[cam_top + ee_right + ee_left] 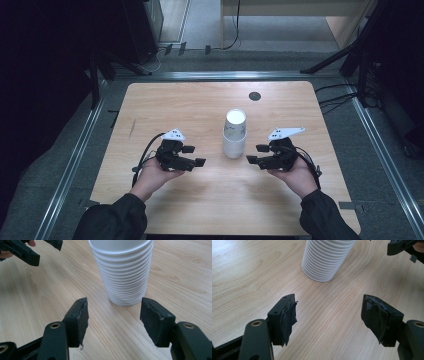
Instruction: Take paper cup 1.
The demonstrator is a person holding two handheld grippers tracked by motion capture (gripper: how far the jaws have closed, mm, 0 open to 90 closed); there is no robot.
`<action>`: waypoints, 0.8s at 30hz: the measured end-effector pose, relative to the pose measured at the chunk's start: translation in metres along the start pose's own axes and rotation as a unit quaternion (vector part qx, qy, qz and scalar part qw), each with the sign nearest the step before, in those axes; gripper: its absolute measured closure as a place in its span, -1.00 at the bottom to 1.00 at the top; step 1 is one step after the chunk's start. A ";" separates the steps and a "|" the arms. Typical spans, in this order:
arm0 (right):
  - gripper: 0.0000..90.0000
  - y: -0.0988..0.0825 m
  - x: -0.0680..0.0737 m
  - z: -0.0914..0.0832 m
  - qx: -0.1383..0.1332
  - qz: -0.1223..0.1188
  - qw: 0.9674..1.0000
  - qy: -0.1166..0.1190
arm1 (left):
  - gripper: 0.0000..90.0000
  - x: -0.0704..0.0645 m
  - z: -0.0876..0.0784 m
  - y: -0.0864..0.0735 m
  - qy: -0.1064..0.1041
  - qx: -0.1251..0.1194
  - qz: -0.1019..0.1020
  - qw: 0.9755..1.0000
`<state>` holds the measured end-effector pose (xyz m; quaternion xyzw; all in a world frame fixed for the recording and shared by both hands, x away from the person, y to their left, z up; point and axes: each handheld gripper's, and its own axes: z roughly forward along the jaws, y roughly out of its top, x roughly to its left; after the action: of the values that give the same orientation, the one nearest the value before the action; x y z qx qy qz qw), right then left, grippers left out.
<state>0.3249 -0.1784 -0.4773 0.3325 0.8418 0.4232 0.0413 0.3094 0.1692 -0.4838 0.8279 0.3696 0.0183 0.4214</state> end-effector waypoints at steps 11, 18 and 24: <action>-0.14 -0.001 0.001 0.001 0.009 -0.010 1.000 0.002 | -0.37 0.000 -0.001 -0.001 -0.003 0.006 0.000 1.000; -0.16 -0.002 0.003 0.002 0.014 -0.023 1.000 0.004 | -0.37 0.001 -0.003 -0.001 -0.006 0.005 0.000 1.000; -0.18 -0.003 0.003 0.000 0.012 -0.028 1.000 0.007 | -0.37 -0.002 -0.005 -0.002 -0.005 0.016 0.009 1.000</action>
<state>0.3211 -0.1785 -0.4790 0.3064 0.8561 0.4139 0.0430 0.3046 0.1723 -0.4814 0.8381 0.3600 0.0121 0.4096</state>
